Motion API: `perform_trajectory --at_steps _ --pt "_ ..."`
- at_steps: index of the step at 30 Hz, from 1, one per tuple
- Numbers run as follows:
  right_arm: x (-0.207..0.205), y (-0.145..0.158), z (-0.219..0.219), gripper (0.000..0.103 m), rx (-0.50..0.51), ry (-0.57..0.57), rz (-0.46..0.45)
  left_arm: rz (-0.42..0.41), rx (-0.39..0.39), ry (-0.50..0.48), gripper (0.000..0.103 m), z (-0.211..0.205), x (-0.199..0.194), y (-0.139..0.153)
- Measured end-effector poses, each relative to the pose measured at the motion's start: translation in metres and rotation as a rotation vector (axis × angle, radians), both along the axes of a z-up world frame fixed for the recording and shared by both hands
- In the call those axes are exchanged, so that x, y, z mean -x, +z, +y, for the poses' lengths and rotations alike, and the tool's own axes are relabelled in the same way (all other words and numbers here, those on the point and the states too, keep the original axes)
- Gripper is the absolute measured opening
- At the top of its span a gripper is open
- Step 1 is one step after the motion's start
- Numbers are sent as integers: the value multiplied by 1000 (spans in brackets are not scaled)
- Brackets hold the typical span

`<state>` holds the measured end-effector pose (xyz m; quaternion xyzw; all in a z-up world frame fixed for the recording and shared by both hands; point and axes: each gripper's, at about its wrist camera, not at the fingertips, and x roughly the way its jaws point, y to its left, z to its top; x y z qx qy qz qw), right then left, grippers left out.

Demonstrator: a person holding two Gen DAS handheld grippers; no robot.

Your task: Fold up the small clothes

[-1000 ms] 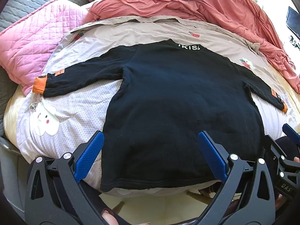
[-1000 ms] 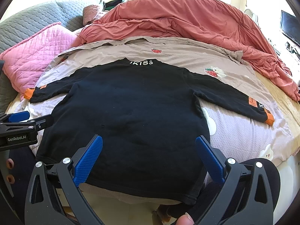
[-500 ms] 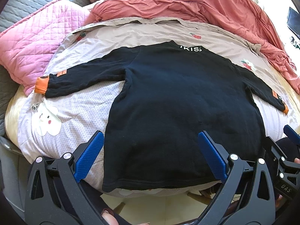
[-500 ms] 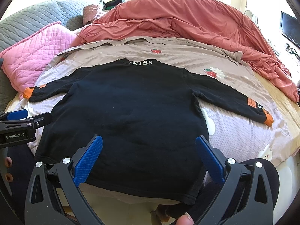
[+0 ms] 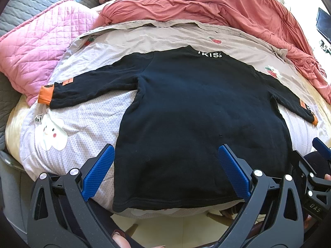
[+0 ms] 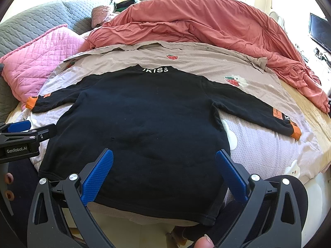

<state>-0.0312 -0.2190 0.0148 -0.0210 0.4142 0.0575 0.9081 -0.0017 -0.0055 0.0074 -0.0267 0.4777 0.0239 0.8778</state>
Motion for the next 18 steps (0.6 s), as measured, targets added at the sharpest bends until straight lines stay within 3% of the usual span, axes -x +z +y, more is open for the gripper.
perform_trajectory --at_steps 18 --pt "-9 3 -5 99 -30 -23 10 8 18 -5 94 -3 -5 -3"
